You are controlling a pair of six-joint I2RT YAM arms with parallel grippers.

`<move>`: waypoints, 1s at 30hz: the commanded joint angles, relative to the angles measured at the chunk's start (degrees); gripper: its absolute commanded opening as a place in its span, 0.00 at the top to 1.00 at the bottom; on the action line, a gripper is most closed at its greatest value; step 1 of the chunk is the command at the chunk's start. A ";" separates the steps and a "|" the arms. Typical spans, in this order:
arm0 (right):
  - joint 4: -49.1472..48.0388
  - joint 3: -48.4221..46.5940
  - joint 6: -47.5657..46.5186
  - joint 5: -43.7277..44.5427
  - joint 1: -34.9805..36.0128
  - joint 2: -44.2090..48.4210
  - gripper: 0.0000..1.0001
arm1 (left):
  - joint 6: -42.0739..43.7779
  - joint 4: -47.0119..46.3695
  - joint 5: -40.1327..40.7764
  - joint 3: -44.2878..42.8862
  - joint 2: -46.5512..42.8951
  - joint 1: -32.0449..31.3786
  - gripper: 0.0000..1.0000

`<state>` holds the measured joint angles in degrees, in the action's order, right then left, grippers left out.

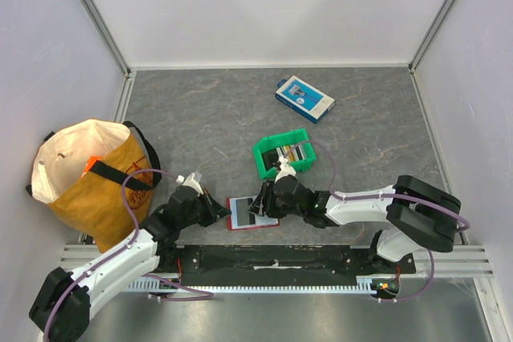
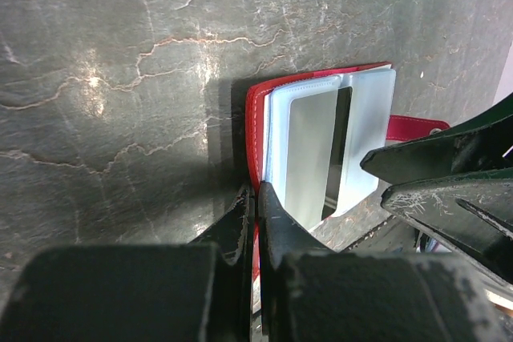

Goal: Put the credit cards into the card holder
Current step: Insert the credit card into the card holder.

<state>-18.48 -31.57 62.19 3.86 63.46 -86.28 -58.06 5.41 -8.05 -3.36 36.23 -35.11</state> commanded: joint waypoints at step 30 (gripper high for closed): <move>18.28 -17.72 -20.16 8.52 -0.17 3.90 0.38 | -1.26 -3.04 0.23 2.21 0.16 -0.04 0.98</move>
<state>-7.29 -43.46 49.98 5.63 65.43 -91.33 -58.06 4.14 -8.05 -3.36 37.32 -35.11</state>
